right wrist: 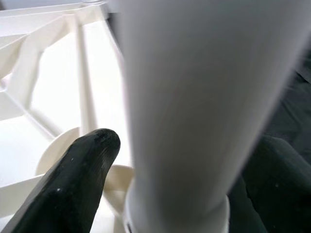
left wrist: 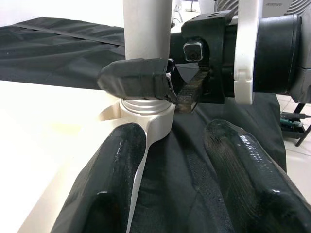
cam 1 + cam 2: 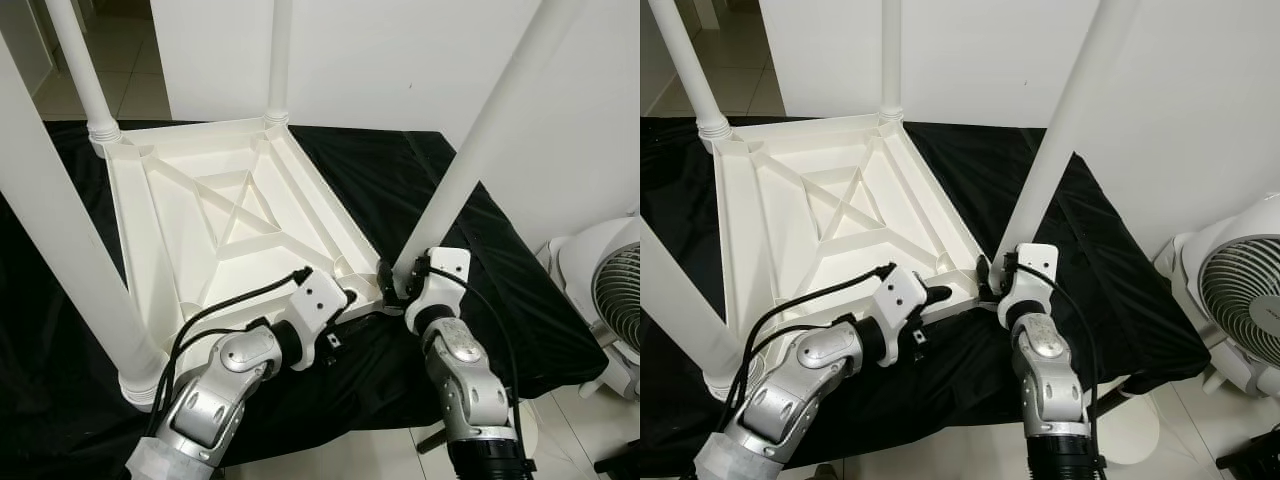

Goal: Building children table

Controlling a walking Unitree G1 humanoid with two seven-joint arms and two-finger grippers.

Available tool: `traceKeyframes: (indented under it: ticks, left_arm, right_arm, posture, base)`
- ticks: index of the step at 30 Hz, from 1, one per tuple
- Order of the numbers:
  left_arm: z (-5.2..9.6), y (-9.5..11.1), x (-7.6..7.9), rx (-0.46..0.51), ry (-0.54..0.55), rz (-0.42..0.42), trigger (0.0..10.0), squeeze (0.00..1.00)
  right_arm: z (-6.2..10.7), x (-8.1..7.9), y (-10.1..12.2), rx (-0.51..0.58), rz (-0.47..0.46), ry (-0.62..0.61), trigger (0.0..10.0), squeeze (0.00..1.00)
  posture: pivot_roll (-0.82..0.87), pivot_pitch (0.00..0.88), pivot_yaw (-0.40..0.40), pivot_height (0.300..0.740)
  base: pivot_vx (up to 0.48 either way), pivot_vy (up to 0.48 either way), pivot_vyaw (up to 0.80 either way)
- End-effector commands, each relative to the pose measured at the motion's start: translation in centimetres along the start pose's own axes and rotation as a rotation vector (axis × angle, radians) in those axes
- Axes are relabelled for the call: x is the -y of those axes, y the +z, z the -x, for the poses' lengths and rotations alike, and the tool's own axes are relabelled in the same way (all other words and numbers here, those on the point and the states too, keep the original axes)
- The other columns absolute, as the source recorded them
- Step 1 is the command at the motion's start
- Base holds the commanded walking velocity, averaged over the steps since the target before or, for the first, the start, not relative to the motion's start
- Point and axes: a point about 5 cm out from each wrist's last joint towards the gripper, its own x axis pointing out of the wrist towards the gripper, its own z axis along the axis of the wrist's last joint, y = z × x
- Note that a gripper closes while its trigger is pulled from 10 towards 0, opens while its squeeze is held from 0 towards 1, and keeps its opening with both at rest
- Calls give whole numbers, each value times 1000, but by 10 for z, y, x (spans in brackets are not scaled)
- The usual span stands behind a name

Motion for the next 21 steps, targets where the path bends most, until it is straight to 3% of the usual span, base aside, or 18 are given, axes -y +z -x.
traceKeyframes:
  ticks: [1,4,5,6,8,10,15,21]
  left_arm:
    - [-2,0,2,-7,-4,-2,10000,0]
    - [-2,0,1,-7,-3,-2,10000,0]
    - [-2,0,1,-7,-2,-2,10000,0]
    - [-2,0,1,-7,-2,-3,10000,0]
    - [-2,0,1,-7,-2,-3,10000,0]
    - [-2,1,0,-5,-3,-6,10000,0]
    - [-3,1,-1,-4,-7,-8,10000,0]
    - [-3,2,-2,-4,-8,-13,10000,0]
  right_arm:
    - [-1,1,5,10,7,24,10000,1000]
    - [-3,4,5,1,20,74,10000,1000]
    - [-4,7,6,-8,55,157,10000,0]
    - [-4,10,7,-11,109,251,10000,0]
    - [-4,10,7,-11,109,251,10000,0]
    - [-6,19,6,-37,203,426,10000,0]
    - [-15,28,7,-62,282,543,10000,0]
    - [-29,27,10,-70,313,617,10000,0]
  posture:
    - [77,0,-93,740]
    - [78,0,-93,740]
    - [78,0,-92,740]
    - [76,0,-91,740]
    - [76,0,-91,740]
    - [77,0,-90,740]
    - [77,0,-85,740]
    - [84,0,-84,740]
  base:
    - [0,0,0]
    - [0,0,0]
    - [0,0,0]
    - [0,0,0]
    - [0,0,0]
    - [0,0,0]
    - [0,0,0]
    - [0,0,0]
